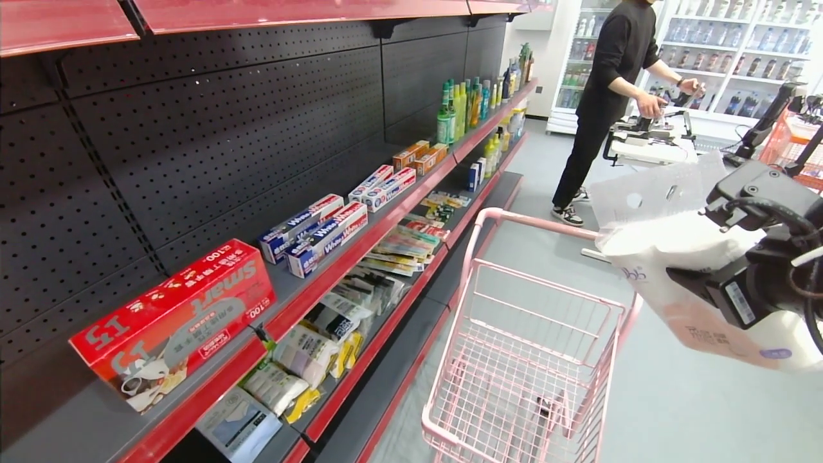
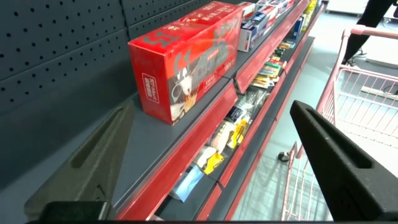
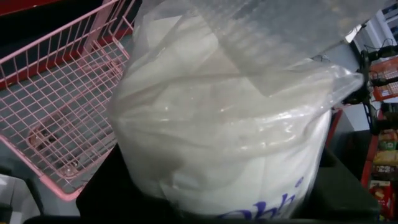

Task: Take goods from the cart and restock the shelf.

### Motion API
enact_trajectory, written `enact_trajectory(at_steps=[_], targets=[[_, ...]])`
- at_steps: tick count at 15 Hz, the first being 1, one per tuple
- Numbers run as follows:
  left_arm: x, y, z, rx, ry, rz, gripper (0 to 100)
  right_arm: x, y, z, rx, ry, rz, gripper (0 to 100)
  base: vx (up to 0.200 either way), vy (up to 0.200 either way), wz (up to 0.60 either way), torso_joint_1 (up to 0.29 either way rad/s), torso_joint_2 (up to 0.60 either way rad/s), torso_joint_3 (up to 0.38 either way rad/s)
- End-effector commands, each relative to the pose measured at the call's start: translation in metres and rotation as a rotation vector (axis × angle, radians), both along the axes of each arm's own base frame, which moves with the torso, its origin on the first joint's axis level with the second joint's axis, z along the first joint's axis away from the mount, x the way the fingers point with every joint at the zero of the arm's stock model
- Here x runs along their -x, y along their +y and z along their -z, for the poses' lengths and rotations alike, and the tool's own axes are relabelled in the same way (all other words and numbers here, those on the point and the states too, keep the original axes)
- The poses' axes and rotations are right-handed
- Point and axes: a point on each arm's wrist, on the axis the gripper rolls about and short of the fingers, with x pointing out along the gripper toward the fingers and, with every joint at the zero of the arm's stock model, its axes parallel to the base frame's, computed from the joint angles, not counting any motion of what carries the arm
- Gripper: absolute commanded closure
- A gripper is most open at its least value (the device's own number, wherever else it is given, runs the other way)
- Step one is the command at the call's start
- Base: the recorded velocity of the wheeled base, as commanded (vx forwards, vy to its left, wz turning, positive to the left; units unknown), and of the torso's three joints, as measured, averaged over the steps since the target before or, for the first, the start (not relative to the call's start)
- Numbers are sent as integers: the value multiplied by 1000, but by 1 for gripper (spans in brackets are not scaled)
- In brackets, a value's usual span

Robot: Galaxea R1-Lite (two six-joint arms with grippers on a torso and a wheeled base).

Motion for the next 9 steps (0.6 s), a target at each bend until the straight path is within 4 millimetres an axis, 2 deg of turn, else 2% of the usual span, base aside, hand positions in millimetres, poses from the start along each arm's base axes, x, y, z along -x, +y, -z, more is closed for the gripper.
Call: enact_trajectory(at_steps=[1, 9], targets=[[0, 0, 0, 0, 1, 0, 0, -3, 1, 3, 3, 15, -4, 100, 0, 0, 0, 90, -183, -90], [0, 0, 0, 0, 2, 0, 0, -11, 3, 8, 2, 14, -8, 100, 0, 0, 0, 71, -139, -74]])
